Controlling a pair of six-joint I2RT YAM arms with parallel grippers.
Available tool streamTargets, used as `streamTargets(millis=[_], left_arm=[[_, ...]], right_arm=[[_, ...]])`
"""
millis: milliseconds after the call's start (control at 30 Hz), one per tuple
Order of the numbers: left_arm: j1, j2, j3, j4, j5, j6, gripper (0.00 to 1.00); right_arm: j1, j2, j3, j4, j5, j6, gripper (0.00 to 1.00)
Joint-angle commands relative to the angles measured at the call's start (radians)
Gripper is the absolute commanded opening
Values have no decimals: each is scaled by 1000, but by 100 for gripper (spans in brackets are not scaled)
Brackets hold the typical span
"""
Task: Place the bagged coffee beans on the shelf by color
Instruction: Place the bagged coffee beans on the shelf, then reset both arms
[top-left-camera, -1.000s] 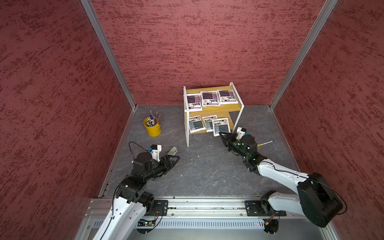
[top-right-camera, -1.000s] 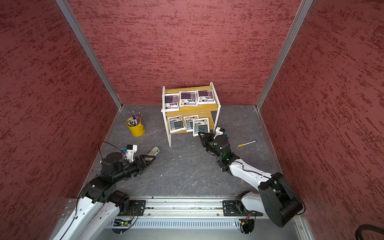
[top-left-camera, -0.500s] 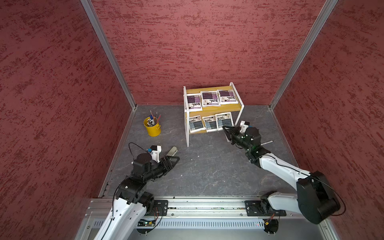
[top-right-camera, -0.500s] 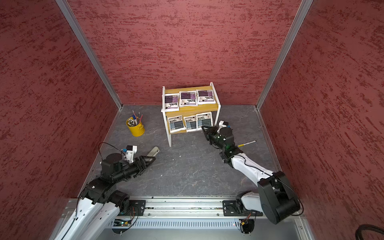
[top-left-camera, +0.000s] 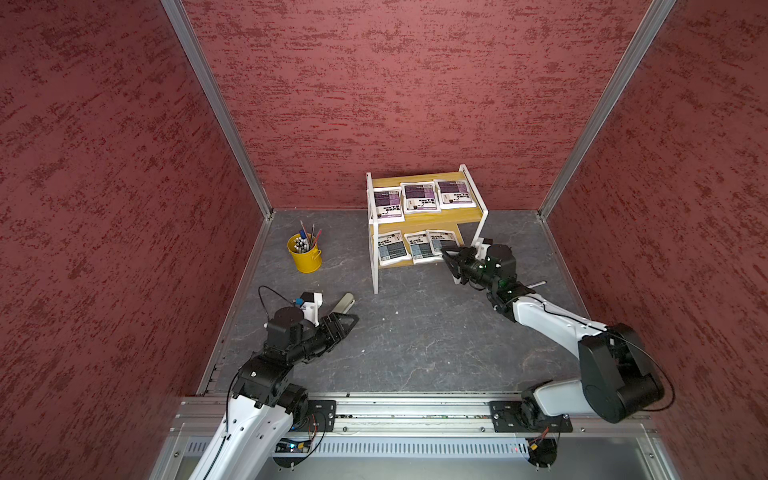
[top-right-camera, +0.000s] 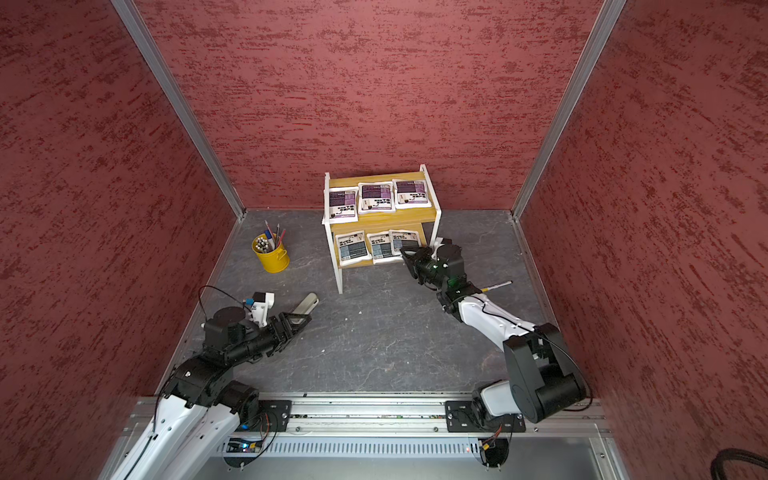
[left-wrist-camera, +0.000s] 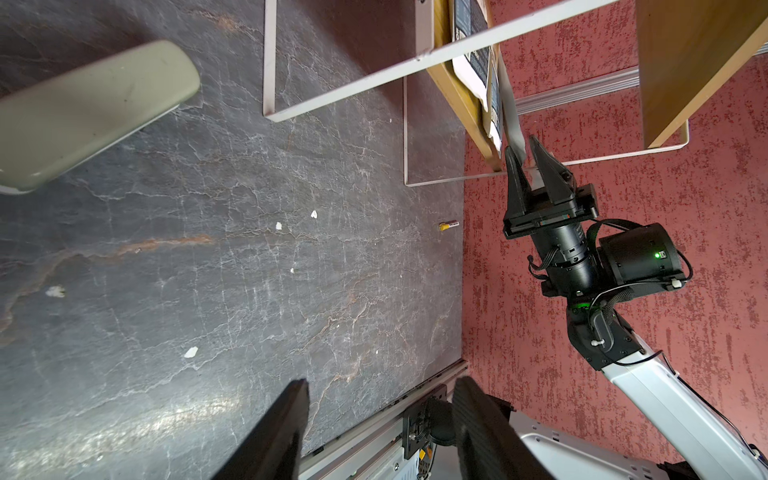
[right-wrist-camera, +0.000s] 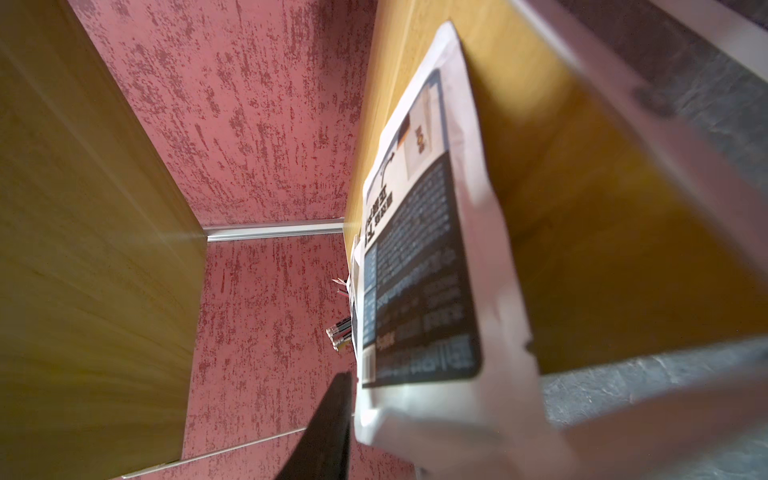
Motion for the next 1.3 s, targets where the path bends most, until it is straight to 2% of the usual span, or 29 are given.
streamTargets(millis=[0, 233, 567, 700, 800, 933, 1000, 1100, 1167, 1267], left_arm=[[10, -9, -11, -8, 12, 17, 59], [10, -11, -16, -4, 12, 14, 59], [13, -14, -6, -4, 8, 20, 59], [19, -11, 30, -35, -12, 55, 61], [31, -5, 58, -52, -28, 82, 67], [53, 25, 91, -46, -38, 122, 80], [67, 48, 114, -41, -43, 141, 100], [88, 85, 151, -40, -59, 172, 100], [105, 112, 175, -43, -77, 201, 100], [137, 159, 203, -56, -109, 244, 100]], right_arm=[[-6, -13, 22, 2, -17, -11, 40], [-6, -132, -34, -87, -5, -27, 52], [-6, -302, -90, -255, -21, -74, 55], [-15, -397, -20, -529, 11, -249, 61], [-46, -440, 46, -740, 29, -393, 66], [-146, -475, 89, -890, 9, -526, 72], [-200, -483, 94, -923, 1, -573, 75], [-268, -488, 101, -938, 21, -649, 76], [-298, -478, 116, -942, 59, -697, 81], [-318, -450, 132, -893, 106, -788, 82]])
